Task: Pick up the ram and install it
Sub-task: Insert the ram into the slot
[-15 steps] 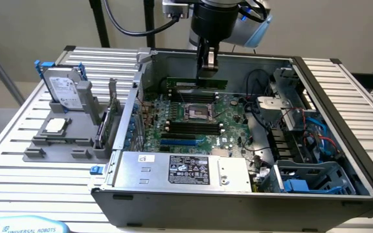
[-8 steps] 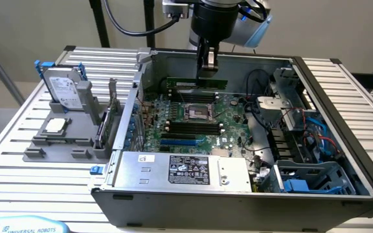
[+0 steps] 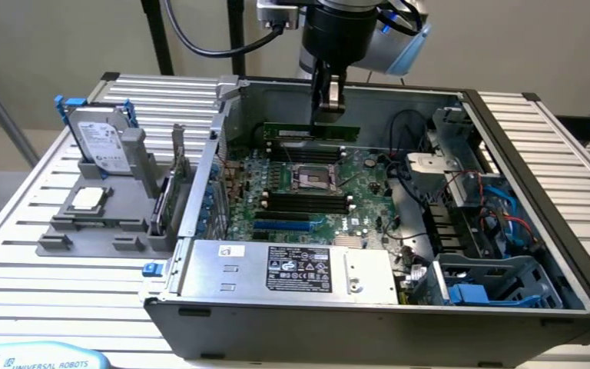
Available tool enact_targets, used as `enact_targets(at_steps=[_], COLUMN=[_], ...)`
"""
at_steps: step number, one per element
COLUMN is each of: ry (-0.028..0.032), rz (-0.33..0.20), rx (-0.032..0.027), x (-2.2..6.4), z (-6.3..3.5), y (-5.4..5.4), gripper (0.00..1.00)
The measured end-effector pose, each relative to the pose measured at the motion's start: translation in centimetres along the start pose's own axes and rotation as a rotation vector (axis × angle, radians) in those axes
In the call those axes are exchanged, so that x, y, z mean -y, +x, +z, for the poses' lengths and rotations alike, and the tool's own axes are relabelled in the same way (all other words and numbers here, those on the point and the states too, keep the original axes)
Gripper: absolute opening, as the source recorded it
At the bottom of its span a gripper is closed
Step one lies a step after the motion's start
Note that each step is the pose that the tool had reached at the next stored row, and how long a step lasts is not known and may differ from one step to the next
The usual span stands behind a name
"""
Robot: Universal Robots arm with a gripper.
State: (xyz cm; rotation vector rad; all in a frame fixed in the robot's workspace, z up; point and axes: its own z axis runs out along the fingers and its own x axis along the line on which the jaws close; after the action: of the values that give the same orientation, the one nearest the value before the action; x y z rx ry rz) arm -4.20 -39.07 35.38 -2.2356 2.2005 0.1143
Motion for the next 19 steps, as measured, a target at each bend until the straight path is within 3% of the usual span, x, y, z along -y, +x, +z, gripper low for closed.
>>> enact_targets(at_steps=[19], ry=[0.001], rz=[0.02], rx=[0.0009], x=[0.12], z=[3.08], y=[0.6], gripper=[0.13])
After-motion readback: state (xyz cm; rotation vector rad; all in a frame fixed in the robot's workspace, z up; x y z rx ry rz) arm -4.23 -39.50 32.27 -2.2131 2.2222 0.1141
